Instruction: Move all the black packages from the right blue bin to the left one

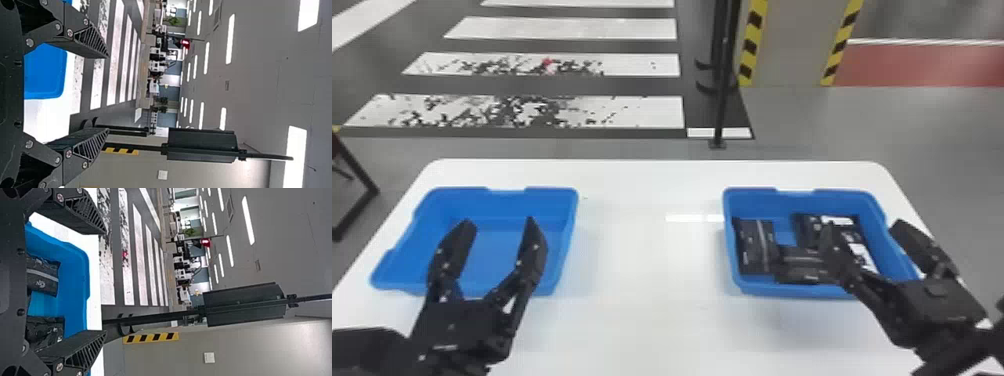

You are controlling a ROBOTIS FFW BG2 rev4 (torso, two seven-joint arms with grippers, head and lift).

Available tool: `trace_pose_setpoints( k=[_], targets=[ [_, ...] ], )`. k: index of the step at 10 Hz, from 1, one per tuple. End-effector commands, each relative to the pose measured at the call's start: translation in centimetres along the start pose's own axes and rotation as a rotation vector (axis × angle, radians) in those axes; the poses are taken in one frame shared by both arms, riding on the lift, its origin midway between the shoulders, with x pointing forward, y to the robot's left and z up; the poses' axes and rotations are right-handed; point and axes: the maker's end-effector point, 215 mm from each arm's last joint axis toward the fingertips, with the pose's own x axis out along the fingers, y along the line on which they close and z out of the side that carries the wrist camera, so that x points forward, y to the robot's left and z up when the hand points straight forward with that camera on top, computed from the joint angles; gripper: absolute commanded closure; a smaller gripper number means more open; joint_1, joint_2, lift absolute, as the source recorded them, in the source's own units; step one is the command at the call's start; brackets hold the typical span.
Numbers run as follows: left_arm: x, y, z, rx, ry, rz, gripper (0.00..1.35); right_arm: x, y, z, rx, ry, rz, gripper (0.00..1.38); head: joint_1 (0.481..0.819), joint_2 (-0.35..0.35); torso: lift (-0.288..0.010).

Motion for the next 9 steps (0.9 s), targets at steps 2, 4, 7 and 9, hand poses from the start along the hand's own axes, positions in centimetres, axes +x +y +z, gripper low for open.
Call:
trace_pose_setpoints(
  k=[2,4,7,9],
  targets=[
    [0.0,0.0,0.0,0.004,0.001,0.000,0.41,0.0,-0.1,0.1,-0.001,-0.001,-0.001,0.13,0.695,-0.003,-0.140],
    [0.1,-0.1,0.0,0.005,-0.002,-0.003,0.41,0.0,0.0,0.1,0.000,-0.001,0.001,0.13,0.695,-0.005,-0.140],
    [0.2,-0.3,0.0,0.004,-0.004,-0.008,0.41,0.0,0.0,0.1,0.000,-0.001,-0.001,0.13,0.695,-0.007,-0.140],
    [0.3,-0.4,0.1,0.002,-0.006,-0.010,0.41,1.1,-0.4,0.1,-0.009,0.004,-0.003,0.13,0.695,-0.007,-0.140]
  ],
)
